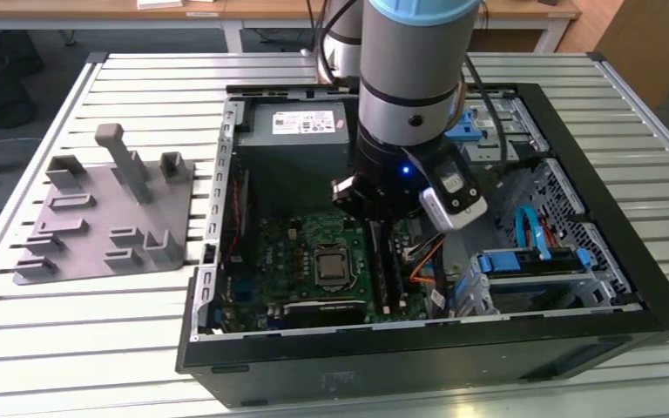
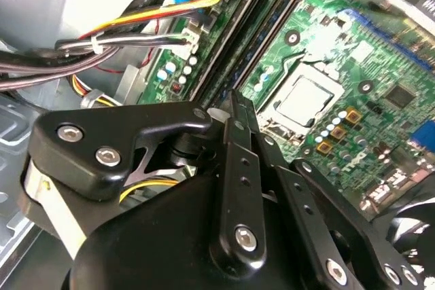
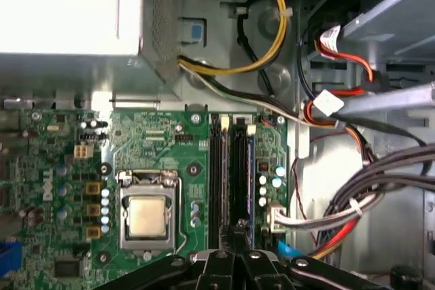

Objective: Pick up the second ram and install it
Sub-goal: 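Press down the second ram until it locks into place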

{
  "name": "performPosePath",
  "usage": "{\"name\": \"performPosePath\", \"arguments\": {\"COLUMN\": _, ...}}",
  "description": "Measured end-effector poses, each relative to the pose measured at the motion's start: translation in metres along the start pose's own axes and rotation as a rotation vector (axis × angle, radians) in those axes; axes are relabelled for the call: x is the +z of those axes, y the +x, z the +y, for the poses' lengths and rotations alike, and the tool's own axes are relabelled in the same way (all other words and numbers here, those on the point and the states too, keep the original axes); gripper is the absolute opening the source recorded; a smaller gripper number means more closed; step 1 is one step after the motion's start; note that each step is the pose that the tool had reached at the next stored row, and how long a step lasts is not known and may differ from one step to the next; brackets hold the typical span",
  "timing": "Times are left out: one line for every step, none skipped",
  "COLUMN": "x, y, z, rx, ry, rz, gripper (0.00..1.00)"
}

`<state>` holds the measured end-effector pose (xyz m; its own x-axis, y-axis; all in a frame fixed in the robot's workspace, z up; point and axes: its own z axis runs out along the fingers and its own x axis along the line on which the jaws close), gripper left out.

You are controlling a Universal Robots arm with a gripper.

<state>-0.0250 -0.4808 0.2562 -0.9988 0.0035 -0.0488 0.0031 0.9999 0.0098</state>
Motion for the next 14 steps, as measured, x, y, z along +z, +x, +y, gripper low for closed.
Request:
{"name": "performPosePath", "arguments": {"x": 0.0015, "y": -0.0001, "z": 0.0029, "rx": 0.000, "ry": 0.0011, "rz": 0.0003, "gripper": 0.10}}
{"name": "performPosePath", "arguments": {"x": 0.0035, "y": -0.0002, "z": 0.0063, "rx": 0.000, "ry": 0.0010, "rz": 0.0006, "gripper": 0.10}}
{"name": "performPosePath", "arguments": {"x": 0.0053, "y": -0.0003, "z": 0.0096, "rx": 0.000, "ry": 0.0010, "rz": 0.0008, "gripper": 0.10}}
{"name": "performPosePath", "arguments": {"x": 0.0072, "y": -0.0005, "z": 0.0132, "rx": 0.000, "ry": 0.0011, "rz": 0.0009, "gripper": 0.10}}
{"name": "performPosePath", "arguments": {"x": 0.0091, "y": -0.0006, "z": 0.0170, "rx": 0.000, "ry": 0.0008, "rz": 0.0009, "gripper": 0.10}}
{"name": "performPosePath", "arguments": {"x": 0.0109, "y": -0.0006, "z": 0.0209, "rx": 0.000, "ry": 0.0010, "rz": 0.0009, "gripper": 0.10}}
{"name": "performPosePath", "arguments": {"x": 0.0127, "y": -0.0005, "z": 0.0243, "rx": 0.000, "ry": 0.0010, "rz": 0.0009, "gripper": 0.10}}
{"name": "performPosePath", "arguments": {"x": 0.0145, "y": -0.0004, "z": 0.0269, "rx": 0.000, "ry": 0.0011, "rz": 0.0009, "gripper": 0.10}}
{"name": "performPosePath", "arguments": {"x": 0.0170, "y": 0.0001, "z": 0.0285, "rx": -0.003, "ry": 0.0007, "rz": 0.0000, "gripper": 0.10}}
{"name": "performPosePath", "arguments": {"x": 0.0188, "y": 0.0007, "z": 0.0288, "rx": -0.008, "ry": 0.0003, "rz": -0.0016, "gripper": 0.10}}
{"name": "performPosePath", "arguments": {"x": 0.0205, "y": 0.0013, "z": 0.0291, "rx": -0.014, "ry": 0.0000, "rz": -0.0031, "gripper": 0.10}}
{"name": "performPosePath", "arguments": {"x": 0.0222, "y": 0.0020, "z": 0.0295, "rx": -0.020, "ry": -0.0001, "rz": -0.0046, "gripper": 0.10}}
{"name": "performPosePath", "arguments": {"x": 0.0240, "y": 0.0026, "z": 0.0306, "rx": -0.022, "ry": -0.0001, "rz": -0.0060, "gripper": 0.10}}
{"name": "performPosePath", "arguments": {"x": 0.0257, "y": 0.0030, "z": 0.0327, "rx": -0.022, "ry": 0.0001, "rz": -0.0060, "gripper": 0.10}}
